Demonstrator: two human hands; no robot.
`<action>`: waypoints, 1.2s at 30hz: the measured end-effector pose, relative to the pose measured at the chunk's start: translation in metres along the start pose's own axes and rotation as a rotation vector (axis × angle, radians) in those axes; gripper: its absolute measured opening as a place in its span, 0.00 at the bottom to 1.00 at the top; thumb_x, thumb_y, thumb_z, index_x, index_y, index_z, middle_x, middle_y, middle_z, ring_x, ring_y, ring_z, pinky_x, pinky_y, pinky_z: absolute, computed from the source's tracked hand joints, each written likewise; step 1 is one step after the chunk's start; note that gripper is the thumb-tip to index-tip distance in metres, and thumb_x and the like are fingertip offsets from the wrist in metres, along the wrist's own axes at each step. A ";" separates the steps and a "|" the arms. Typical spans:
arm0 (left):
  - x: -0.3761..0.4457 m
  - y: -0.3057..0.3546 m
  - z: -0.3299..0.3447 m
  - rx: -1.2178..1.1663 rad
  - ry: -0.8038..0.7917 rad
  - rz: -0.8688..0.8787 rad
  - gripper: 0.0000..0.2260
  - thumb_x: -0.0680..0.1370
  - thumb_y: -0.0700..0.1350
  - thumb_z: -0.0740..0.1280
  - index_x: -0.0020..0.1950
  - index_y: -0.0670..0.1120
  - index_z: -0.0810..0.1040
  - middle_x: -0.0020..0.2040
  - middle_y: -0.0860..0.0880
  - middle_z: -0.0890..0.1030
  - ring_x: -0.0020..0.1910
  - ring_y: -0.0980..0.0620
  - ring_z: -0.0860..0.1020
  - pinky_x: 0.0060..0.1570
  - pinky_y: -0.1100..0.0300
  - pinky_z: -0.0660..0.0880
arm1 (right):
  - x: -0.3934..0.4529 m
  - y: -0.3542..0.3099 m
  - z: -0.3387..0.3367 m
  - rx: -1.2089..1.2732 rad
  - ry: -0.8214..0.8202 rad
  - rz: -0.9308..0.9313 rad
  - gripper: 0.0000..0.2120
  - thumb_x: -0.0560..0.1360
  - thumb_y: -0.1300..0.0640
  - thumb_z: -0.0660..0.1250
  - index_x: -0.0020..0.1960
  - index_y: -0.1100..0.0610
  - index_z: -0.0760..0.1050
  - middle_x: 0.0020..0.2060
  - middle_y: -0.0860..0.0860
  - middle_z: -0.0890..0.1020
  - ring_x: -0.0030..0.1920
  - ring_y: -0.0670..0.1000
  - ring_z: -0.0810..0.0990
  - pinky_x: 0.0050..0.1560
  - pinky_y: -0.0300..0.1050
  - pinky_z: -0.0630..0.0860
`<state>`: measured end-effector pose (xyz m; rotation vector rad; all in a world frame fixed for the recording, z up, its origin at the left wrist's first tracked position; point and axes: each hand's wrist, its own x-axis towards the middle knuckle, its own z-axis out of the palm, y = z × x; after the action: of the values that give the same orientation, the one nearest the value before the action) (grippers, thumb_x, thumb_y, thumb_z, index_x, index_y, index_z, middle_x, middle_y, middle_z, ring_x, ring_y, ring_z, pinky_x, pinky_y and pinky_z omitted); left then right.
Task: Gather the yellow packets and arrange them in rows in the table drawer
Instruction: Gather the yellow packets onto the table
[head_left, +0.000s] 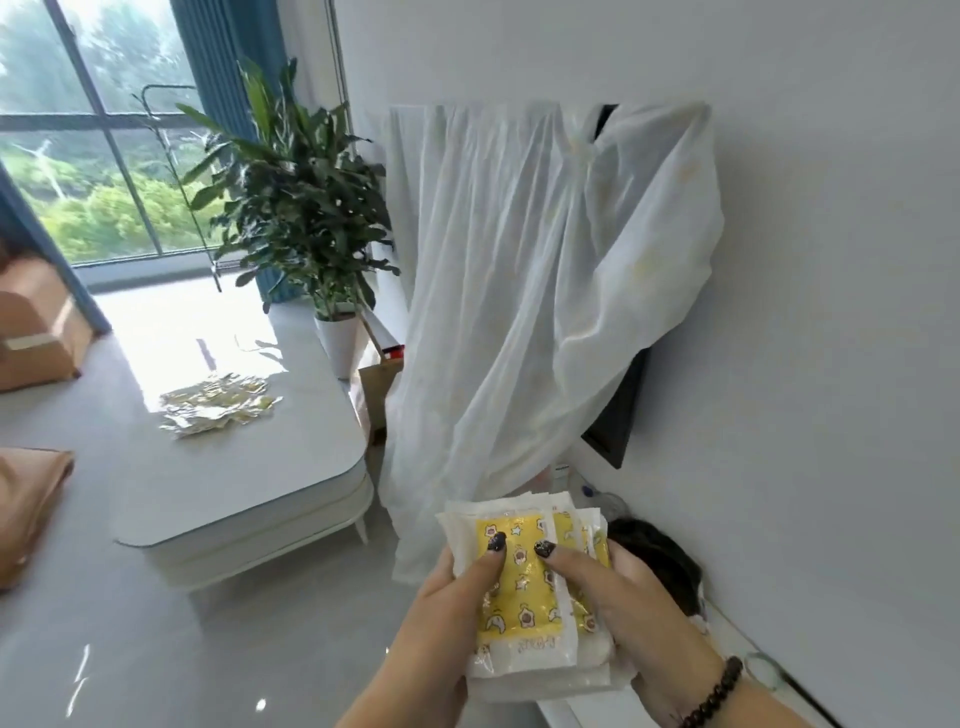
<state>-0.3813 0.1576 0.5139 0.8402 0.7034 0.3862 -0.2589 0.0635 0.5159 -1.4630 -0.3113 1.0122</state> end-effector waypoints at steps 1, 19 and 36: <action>-0.006 0.011 -0.020 0.010 0.017 0.008 0.13 0.78 0.38 0.64 0.62 0.44 0.76 0.47 0.38 0.85 0.44 0.37 0.84 0.41 0.47 0.81 | 0.003 0.005 0.023 -0.002 -0.022 0.016 0.11 0.73 0.59 0.71 0.55 0.58 0.77 0.44 0.56 0.86 0.45 0.57 0.85 0.52 0.55 0.80; -0.044 0.162 -0.331 -0.104 0.316 0.124 0.13 0.79 0.44 0.64 0.62 0.42 0.77 0.53 0.37 0.84 0.51 0.37 0.83 0.47 0.46 0.80 | 0.084 0.057 0.376 -0.011 -0.354 0.173 0.18 0.69 0.63 0.74 0.57 0.63 0.74 0.45 0.61 0.85 0.46 0.62 0.85 0.54 0.61 0.79; 0.094 0.307 -0.513 -0.103 0.704 0.203 0.09 0.78 0.34 0.65 0.57 0.40 0.79 0.47 0.39 0.85 0.45 0.39 0.84 0.38 0.53 0.80 | 0.302 0.029 0.599 -0.223 -0.514 0.106 0.27 0.63 0.56 0.79 0.57 0.59 0.72 0.49 0.56 0.84 0.47 0.56 0.85 0.48 0.53 0.82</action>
<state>-0.6858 0.6792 0.4782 0.6727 1.2383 0.9166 -0.5315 0.6752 0.4639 -1.4091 -0.7412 1.4748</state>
